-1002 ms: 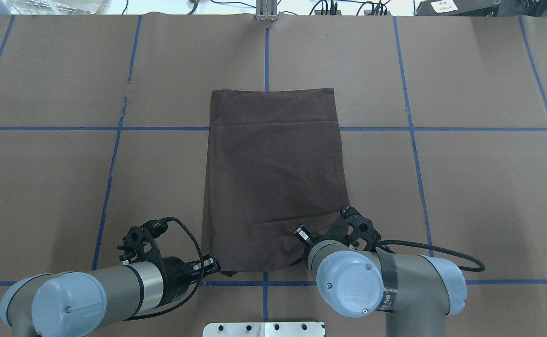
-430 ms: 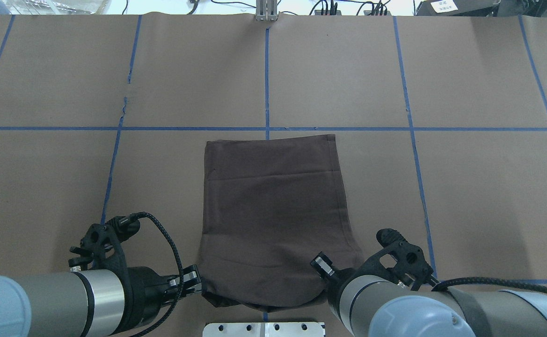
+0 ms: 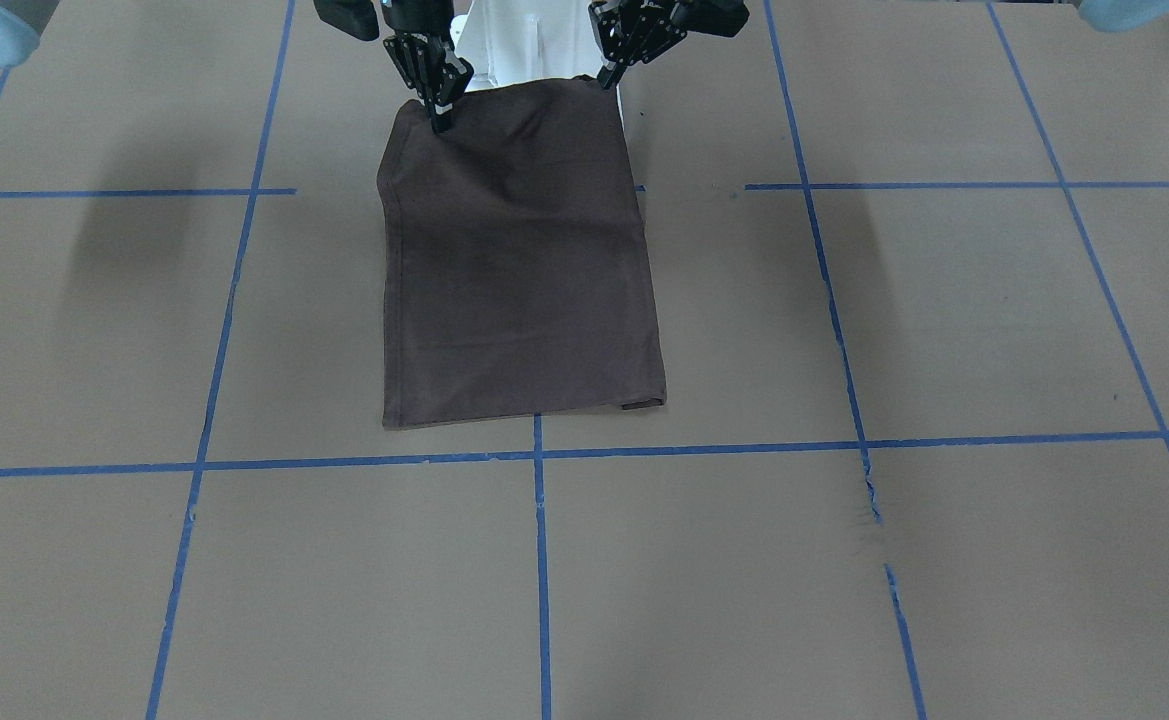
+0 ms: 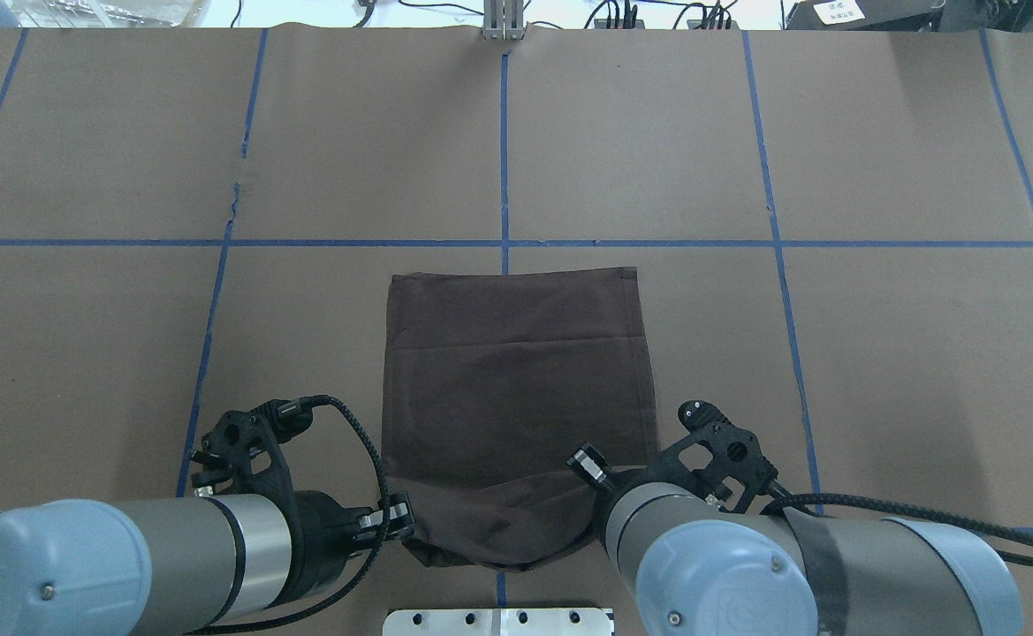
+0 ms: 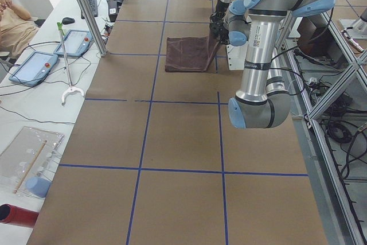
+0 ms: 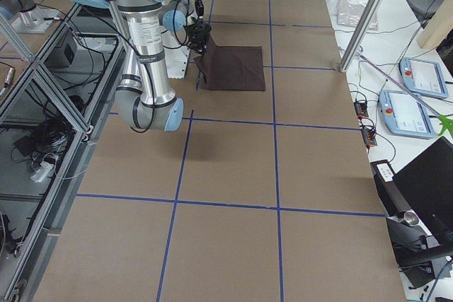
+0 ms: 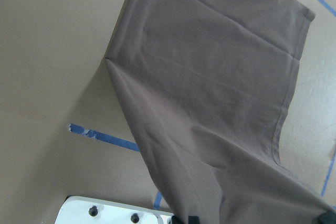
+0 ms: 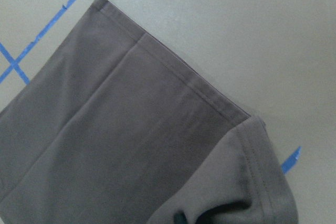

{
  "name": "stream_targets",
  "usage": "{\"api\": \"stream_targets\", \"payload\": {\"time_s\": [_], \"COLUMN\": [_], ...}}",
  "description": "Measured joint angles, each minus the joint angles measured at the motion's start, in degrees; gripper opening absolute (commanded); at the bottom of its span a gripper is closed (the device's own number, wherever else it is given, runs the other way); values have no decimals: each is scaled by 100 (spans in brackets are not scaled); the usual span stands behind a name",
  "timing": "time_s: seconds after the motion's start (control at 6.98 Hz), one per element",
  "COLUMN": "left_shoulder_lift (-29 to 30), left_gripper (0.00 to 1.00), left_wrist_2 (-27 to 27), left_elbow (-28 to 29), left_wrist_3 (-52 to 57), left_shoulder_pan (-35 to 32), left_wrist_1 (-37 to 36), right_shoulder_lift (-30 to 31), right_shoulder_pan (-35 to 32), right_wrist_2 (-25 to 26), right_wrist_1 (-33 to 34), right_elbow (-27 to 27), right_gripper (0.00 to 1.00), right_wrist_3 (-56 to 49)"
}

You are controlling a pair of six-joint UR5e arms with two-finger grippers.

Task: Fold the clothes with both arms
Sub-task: 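Lift the near edge with both grippers and fold it away from the robot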

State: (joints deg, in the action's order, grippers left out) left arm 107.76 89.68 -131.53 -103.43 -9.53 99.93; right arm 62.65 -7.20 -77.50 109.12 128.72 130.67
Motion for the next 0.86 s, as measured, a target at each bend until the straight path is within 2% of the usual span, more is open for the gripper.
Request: {"api": "stream_targets", "payload": {"time_s": [0.29,0.86], "left_shoulder_lift": [113,858], "left_gripper": [0,0], "left_wrist_2": [208,413], "left_elbow": [217,1568], "left_wrist_3": [543,1210], "left_shoulder_pan": [-614,-1550], "left_wrist_1": [-12,80], "right_shoulder_lift": [-212,-296], "right_shoulder_pan": [-416,-930], "right_wrist_2": [1,-18], "right_wrist_1": [-95,-979], "right_elbow": [-358,-1295], "right_gripper": [0,0], "right_wrist_3": [-277,-606]}}
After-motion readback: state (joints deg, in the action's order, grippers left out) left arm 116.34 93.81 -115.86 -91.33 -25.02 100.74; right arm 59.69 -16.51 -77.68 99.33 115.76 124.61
